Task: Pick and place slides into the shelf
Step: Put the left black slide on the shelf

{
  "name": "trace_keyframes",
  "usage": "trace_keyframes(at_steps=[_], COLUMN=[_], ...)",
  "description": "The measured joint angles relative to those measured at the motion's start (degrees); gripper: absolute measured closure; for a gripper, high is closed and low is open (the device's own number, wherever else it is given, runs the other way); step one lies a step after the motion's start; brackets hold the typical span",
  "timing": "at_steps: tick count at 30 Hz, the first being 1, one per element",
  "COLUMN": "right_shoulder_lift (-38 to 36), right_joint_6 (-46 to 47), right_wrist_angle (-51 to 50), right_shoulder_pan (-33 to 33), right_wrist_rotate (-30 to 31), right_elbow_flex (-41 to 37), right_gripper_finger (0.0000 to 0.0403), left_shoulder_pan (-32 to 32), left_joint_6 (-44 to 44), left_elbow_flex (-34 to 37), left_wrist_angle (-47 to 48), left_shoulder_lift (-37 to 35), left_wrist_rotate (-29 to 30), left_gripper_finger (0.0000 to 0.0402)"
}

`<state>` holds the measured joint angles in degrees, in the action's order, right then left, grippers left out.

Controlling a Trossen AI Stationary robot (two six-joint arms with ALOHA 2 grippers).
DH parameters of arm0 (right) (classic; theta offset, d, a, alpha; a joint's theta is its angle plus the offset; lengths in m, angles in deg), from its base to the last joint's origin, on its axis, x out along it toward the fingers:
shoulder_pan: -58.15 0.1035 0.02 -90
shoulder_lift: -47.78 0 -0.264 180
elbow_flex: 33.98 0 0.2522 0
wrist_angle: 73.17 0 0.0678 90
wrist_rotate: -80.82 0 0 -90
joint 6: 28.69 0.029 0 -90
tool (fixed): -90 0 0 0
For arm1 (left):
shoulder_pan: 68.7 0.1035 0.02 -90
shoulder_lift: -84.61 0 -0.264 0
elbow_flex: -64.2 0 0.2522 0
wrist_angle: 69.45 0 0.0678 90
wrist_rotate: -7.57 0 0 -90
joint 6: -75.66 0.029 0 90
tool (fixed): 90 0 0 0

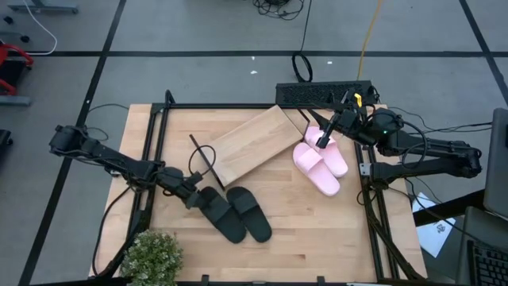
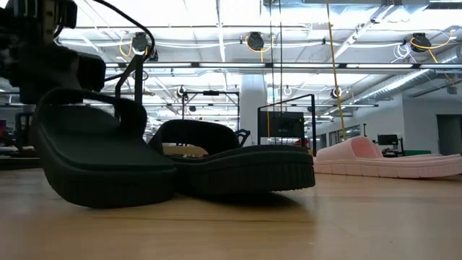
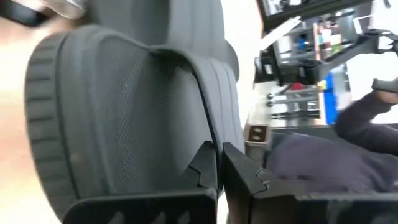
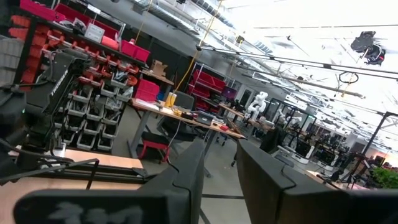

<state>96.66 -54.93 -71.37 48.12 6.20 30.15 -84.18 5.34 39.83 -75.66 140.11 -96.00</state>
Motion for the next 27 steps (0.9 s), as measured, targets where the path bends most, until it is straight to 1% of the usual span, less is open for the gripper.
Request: trace_keyframes(at_steps=[3, 6, 9, 11, 15, 18, 21, 22, 24, 26, 27], right_shoulder_lift=[0.0, 0.0, 0.0, 0.0, 0.0, 0.0, 0.0, 0.0, 0.0, 0.0, 0.0], right_joint_6=[0.0, 0.0, 0.0, -0.1, -0.8, -2.3, -3.2, -3.3, -3.4, -3.5, -3.6], right_wrist_angle=[0.0, 0.0, 0.0, 0.0, 0.1, 2.1, 4.8, 5.5, 6.5, 6.7, 6.6], right_shoulder_pan=[0.0, 0.0, 0.0, 0.0, 0.0, 0.0, 0.0, 0.0, 0.0, 0.0, 0.0], right_wrist_rotate=[0.0, 0.0, 0.0, 0.0, 0.0, -0.1, -0.3, -0.3, -0.4, -0.4, -0.4], right_elbow_flex=[0.0, 0.0, 0.0, 0.0, 0.0, 0.0, 0.0, 0.0, 0.0, 0.0, 0.0], right_gripper_finger=[0.0316, 0.0316, 0.0316, 0.0316, 0.0316, 0.0316, 0.0316, 0.0316, 0.0316, 0.0316, 0.0316], left_shoulder_pan=[-1.0, -2.0, -2.7, -2.6, -1.7, -0.1, 2.6, 3.8, 6.8, 10.4, 12.4], left_joint_6=[-2.9, -5.4, -5.9, -5.0, 1.0, 5.5, 9.3, 10.3, 12.0, 14.7, 16.9], left_elbow_flex=[0.0, -0.9, -4.1, -7.4, -16.9, -26.0, -36.0, -39.3, -45.8, -51.5, -54.1], left_wrist_angle=[-1.1, -0.7, 0.1, 2.4, 8.8, 14.7, 24.6, 28.5, 35.6, 40.9, 42.8], left_shoulder_lift=[-2.8, -6.7, -10.1, -11.8, -12.9, -12.6, -10.1, -9.0, -6.2, -3.0, -1.2], left_wrist_rotate=[-1.0, -0.6, 1.9, 4.2, 10.0, 12.5, 13.2, 12.9, 10.4, 6.1, 3.0], left_gripper_finger=[0.04, 0.0401, 0.0401, 0.0401, 0.0401, 0.0401, 0.0401, 0.0401, 0.0401, 0.0401, 0.0401])
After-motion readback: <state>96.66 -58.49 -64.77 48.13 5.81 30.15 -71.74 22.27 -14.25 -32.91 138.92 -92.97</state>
